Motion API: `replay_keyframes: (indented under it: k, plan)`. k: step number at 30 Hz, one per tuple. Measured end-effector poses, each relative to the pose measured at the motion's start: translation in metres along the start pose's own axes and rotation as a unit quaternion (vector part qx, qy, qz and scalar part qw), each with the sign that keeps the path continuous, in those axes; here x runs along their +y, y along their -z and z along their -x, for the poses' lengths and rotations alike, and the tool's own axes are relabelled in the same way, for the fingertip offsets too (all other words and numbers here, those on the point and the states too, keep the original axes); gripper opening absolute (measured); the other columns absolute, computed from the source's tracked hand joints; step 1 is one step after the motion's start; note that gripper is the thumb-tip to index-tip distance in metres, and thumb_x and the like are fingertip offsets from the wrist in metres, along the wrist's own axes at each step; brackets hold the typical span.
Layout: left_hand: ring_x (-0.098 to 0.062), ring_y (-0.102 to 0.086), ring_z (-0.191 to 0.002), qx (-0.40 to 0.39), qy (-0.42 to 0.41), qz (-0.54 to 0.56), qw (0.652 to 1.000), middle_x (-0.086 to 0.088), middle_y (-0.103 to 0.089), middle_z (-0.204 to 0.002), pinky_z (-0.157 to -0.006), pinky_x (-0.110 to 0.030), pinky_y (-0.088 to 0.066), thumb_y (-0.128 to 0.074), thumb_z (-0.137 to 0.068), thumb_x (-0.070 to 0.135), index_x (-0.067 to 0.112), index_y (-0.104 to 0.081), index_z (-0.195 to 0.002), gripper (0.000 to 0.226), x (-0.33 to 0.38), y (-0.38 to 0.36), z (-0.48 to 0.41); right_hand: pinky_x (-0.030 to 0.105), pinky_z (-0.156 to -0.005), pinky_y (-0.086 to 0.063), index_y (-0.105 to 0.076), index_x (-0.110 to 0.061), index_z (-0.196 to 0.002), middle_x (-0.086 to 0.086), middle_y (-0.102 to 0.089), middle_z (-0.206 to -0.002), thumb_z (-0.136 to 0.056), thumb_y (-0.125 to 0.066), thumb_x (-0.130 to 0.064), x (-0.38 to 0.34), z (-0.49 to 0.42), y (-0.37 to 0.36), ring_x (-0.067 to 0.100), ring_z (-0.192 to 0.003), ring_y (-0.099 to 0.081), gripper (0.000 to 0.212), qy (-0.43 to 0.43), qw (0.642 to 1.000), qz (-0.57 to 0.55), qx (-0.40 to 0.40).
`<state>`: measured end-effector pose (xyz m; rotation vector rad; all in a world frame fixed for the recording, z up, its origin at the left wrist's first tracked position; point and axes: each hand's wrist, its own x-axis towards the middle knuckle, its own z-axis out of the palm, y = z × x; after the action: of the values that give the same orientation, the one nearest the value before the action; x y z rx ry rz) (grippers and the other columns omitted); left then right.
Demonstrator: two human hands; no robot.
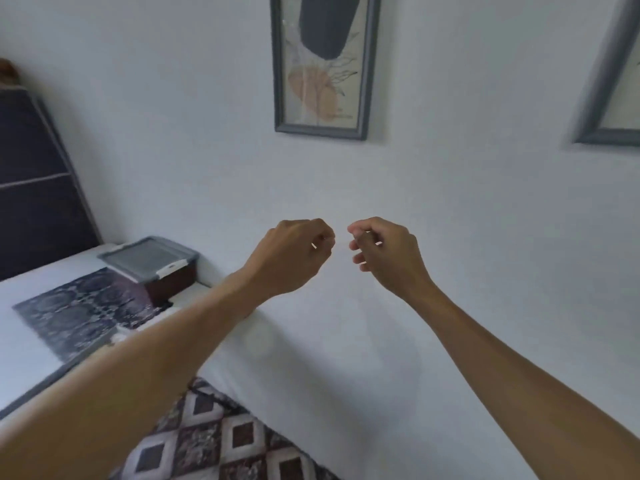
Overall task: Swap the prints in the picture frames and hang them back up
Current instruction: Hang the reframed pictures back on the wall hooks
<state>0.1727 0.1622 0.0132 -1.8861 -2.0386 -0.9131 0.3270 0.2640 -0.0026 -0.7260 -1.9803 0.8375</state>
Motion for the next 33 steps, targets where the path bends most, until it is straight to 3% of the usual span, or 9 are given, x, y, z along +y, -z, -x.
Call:
replay_keyframes:
  k: [4,10,17,22,27,33]
  plan:
    - [-0.014,-0.063,-0.084,-0.013,0.102,-0.006,0.995,0.009,-0.071,-0.095,-0.081,-0.031,-0.05,-0.054,-0.097,0.027,0.022,-0.07,-0.103,0.018,-0.072,0.028,0.07,0.04,-0.067,-0.061,-0.071,-0.016,-0.101,-0.002,-0.071,-0.08,-0.098,-0.053,-0.02,-0.018,0.023,-0.1,0.013,-0.064,-0.07,0.018,-0.004,0.996,-0.032,-0.084]
    - [-0.015,-0.065,-0.081,-0.02,0.203,-0.027,0.979,0.008,-0.07,-0.092,-0.076,-0.03,-0.052,-0.056,-0.095,0.027,0.021,-0.07,-0.1,0.016,-0.177,0.072,0.182,0.043,-0.073,-0.061,-0.071,-0.018,-0.1,-0.004,-0.072,-0.079,-0.097,-0.056,-0.023,-0.052,0.071,-0.25,0.014,-0.065,-0.071,0.015,-0.041,0.981,-0.068,-0.176]
    - [-0.006,-0.06,-0.07,-0.043,0.266,-0.051,0.962,0.012,-0.066,-0.082,-0.061,-0.019,-0.042,-0.054,-0.097,0.023,0.02,-0.07,-0.094,0.016,-0.279,0.11,0.283,0.048,-0.068,-0.061,-0.07,-0.021,-0.1,-0.001,-0.071,-0.078,-0.097,-0.057,-0.022,-0.078,0.123,-0.395,0.014,-0.063,-0.07,0.013,-0.092,0.959,-0.089,-0.253]
    - [0.0,-0.054,-0.068,-0.067,0.305,-0.038,0.949,0.011,-0.066,-0.086,-0.056,-0.011,-0.034,-0.053,-0.098,0.022,0.017,-0.069,-0.096,0.018,-0.329,0.117,0.323,0.045,-0.07,-0.062,-0.069,-0.018,-0.109,-0.002,-0.07,-0.087,-0.098,-0.056,-0.022,-0.083,0.139,-0.462,0.016,-0.074,-0.07,0.018,-0.119,0.949,-0.066,-0.286]
    - [-0.016,-0.063,-0.089,-0.091,0.335,-0.025,0.938,0.002,-0.069,-0.101,-0.078,-0.036,-0.053,-0.052,-0.096,0.023,0.017,-0.07,-0.105,0.02,-0.382,0.108,0.344,0.041,-0.071,-0.062,-0.066,-0.019,-0.105,-0.003,-0.069,-0.086,-0.098,-0.056,-0.019,-0.072,0.142,-0.515,0.016,-0.077,-0.07,0.013,-0.167,0.936,-0.054,-0.305]
    - [-0.017,-0.063,-0.095,-0.123,0.354,-0.01,0.927,-0.001,-0.068,-0.11,-0.082,-0.032,-0.051,-0.053,-0.098,0.026,0.018,-0.069,-0.111,0.023,-0.442,0.087,0.344,0.042,-0.076,-0.061,-0.059,-0.033,-0.091,-0.004,-0.068,-0.09,-0.096,-0.056,-0.022,-0.046,0.127,-0.574,0.018,-0.081,-0.07,0.012,-0.247,0.922,-0.042,-0.295]
